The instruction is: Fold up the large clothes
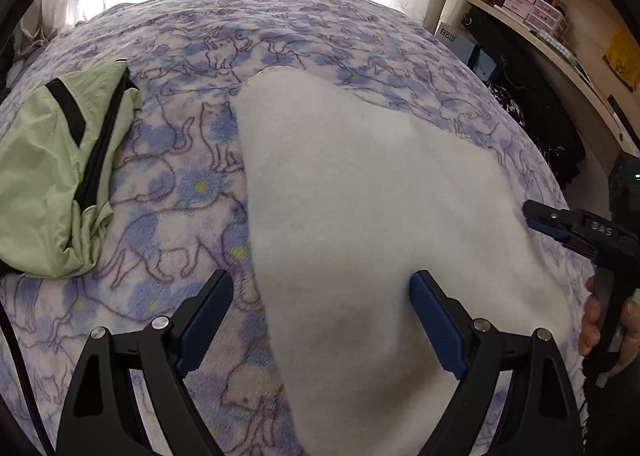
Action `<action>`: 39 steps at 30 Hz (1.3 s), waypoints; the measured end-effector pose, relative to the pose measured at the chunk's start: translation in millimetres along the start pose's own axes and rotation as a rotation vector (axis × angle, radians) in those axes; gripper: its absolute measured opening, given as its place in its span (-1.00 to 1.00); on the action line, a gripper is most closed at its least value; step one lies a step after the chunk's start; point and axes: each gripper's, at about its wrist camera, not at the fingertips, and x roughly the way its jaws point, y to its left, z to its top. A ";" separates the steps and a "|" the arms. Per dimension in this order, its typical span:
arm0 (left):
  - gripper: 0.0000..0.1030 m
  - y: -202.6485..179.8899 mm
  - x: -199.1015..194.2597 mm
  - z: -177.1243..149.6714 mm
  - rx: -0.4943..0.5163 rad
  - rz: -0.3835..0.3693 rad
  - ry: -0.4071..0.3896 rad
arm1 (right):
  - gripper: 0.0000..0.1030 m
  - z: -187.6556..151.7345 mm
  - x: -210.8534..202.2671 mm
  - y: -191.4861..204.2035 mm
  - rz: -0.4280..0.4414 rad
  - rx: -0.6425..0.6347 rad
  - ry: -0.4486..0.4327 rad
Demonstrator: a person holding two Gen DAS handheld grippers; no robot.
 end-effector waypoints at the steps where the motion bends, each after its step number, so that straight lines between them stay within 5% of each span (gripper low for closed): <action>1: 0.73 -0.5 4.6 6.5 -0.006 -0.002 0.009 | -0.12 6.4 8.9 -1.6 -0.008 0.012 0.012; 5: 0.73 -5.9 21.6 26.2 0.003 0.045 0.020 | -0.13 22.3 34.1 -2.6 0.005 0.022 0.028; 8: 0.74 -7.4 32.2 29.4 0.014 0.057 0.041 | -0.76 25.2 32.6 8.5 -0.060 -0.093 -0.011; 13: 0.88 -3.6 42.2 25.4 0.014 0.050 0.031 | -0.70 21.9 46.5 2.1 -0.107 -0.104 0.005; 15: 0.90 3.6 41.5 24.4 -0.030 0.032 0.040 | -0.40 22.5 39.1 5.6 -0.142 -0.114 -0.004; 19: 0.87 -0.2 13.4 18.1 -0.016 0.080 -0.028 | -0.32 10.7 5.8 25.6 -0.230 -0.173 -0.062; 21: 0.81 -10.1 -10.0 8.2 0.024 0.089 -0.104 | -0.32 -7.0 -13.4 43.1 -0.235 -0.237 -0.100; 25: 0.32 -31.3 -40.6 -17.4 0.090 0.023 -0.167 | -0.32 -52.7 -35.9 64.8 -0.103 -0.277 -0.101; 29: 0.10 -43.7 -32.2 -45.2 0.141 -0.010 -0.097 | -0.36 -86.3 -33.6 62.3 -0.141 -0.289 -0.098; 32: 0.09 -42.3 -20.6 -62.4 0.185 0.091 -0.084 | -0.63 -97.5 -32.1 38.5 -0.249 -0.275 -0.109; 35: 0.13 -27.7 -18.9 -67.9 0.151 0.056 -0.063 | -0.58 -99.7 -38.2 11.9 -0.163 -0.188 -0.083; 39: 0.15 -16.2 -20.3 -68.6 0.090 0.028 -0.042 | -0.57 -107.1 -46.1 7.8 -0.182 -0.179 -0.086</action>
